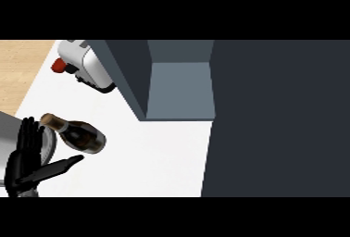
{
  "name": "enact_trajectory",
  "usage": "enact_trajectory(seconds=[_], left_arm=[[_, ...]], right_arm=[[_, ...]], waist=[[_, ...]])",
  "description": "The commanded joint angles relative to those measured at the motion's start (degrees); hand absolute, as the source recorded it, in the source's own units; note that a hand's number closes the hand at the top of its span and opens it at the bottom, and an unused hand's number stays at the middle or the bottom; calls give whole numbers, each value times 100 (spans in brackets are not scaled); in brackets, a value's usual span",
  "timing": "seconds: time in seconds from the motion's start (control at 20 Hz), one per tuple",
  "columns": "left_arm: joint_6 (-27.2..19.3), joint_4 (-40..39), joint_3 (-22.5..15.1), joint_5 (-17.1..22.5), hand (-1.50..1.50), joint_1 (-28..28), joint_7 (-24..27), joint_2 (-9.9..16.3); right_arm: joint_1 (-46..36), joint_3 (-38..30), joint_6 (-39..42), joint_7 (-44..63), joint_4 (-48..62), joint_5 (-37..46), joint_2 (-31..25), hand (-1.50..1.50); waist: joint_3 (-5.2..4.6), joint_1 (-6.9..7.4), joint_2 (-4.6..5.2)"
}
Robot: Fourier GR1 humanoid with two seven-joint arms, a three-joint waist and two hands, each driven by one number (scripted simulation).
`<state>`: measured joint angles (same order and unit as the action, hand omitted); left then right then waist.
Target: Pick up the wine, place it into the cabinet and close the cabinet
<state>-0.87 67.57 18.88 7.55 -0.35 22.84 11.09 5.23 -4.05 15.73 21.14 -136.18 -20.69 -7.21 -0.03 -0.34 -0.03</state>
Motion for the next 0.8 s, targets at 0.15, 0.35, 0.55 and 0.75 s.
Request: enact_trajectory(seconds=[0.15,0.35,0.55,0.75], left_arm=[[327,-755,-16,3,-150,-272,383,162],[95,-1657,-2,-111,-150,-929,612,109],[130,-2074,-108,-150,-150,-1198,576,62],[355,-2950,46,-81,-150,-1477,1193,259]], right_arm=[[147,-83,73,-1,-387,-356,101,-150],[237,265,-170,306,-884,-143,206,-150],[330,75,-93,393,-855,-346,52,-150],[-106,-251,-39,255,-312,-471,-58,-150]], waist=[[2,12,-1],[-1,-16,1],[0,-23,0],[0,-2,6]])
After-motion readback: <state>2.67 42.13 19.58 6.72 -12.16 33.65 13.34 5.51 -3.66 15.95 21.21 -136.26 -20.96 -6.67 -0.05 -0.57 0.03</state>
